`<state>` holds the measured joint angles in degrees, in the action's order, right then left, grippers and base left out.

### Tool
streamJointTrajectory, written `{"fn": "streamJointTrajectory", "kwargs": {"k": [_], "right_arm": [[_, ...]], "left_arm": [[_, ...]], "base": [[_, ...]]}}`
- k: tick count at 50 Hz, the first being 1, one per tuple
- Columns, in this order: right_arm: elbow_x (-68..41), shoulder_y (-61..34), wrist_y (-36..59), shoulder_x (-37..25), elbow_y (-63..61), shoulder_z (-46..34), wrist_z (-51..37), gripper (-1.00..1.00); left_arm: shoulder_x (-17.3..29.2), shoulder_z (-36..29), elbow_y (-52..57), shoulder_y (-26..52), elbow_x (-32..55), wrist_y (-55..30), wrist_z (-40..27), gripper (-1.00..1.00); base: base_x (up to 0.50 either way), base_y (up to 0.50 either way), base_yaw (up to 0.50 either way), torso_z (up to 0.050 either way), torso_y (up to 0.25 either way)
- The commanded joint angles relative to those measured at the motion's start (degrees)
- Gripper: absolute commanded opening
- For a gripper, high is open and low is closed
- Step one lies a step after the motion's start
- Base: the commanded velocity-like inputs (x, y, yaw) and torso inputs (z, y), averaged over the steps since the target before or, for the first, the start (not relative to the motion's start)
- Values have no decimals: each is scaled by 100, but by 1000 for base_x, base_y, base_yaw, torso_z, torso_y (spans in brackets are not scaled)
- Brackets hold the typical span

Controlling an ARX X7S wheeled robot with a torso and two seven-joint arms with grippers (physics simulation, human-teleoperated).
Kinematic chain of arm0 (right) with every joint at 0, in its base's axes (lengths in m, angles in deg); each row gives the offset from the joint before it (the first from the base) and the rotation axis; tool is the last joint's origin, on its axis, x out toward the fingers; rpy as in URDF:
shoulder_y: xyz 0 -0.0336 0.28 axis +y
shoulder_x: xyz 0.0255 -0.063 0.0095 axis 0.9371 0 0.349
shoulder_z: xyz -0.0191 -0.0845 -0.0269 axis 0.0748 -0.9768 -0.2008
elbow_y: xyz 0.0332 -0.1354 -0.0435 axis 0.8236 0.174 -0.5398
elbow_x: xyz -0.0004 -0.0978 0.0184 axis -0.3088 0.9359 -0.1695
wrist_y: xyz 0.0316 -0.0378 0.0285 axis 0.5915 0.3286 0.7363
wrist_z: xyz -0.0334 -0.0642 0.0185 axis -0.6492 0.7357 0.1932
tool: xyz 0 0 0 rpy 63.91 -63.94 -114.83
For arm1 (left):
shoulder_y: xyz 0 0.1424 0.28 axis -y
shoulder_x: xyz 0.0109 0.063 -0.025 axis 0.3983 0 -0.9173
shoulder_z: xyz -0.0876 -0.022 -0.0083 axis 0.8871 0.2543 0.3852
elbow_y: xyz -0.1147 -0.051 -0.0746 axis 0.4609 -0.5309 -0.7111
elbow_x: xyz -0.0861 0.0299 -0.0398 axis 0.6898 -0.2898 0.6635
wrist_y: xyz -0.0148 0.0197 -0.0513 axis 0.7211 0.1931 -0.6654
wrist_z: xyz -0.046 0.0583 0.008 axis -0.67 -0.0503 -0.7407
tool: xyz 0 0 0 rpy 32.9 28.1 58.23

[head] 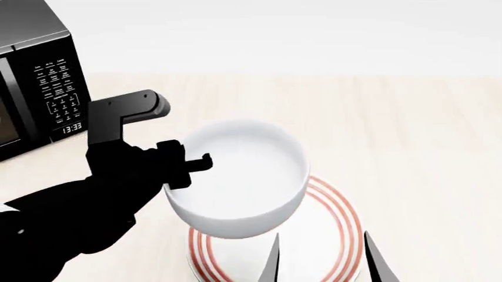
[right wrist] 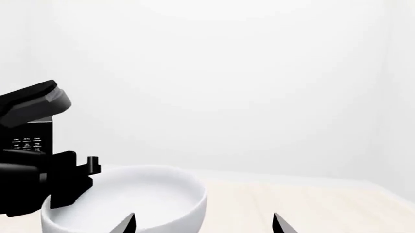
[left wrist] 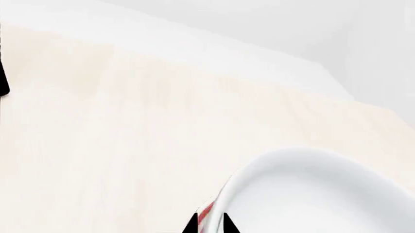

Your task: Pick up the white bowl and put it on the plate.

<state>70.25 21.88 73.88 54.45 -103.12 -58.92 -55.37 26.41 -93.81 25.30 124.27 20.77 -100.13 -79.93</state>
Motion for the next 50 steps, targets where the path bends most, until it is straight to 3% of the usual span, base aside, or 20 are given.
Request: {"fn": "streamJointTrajectory", "kwargs": {"k": [1,23,50], "right_arm": [[0,-4,-8,-15,5,-11,-16,100],[-11,33,-14,-63,-64,-19,-51,100],[-86,-8,14,-107,-61,-11,-56,100]], "left_arm": [[-190,3,-139,75,-52,117,142,-100],[-399,-119,-51,-89,-12,180,142,-100],[-930,-236,-1458,280,-173,696,759,-100]], "base": [[0,0,0,0,0],[0,0,0,0,1],[0,0,0,0,0]]}}
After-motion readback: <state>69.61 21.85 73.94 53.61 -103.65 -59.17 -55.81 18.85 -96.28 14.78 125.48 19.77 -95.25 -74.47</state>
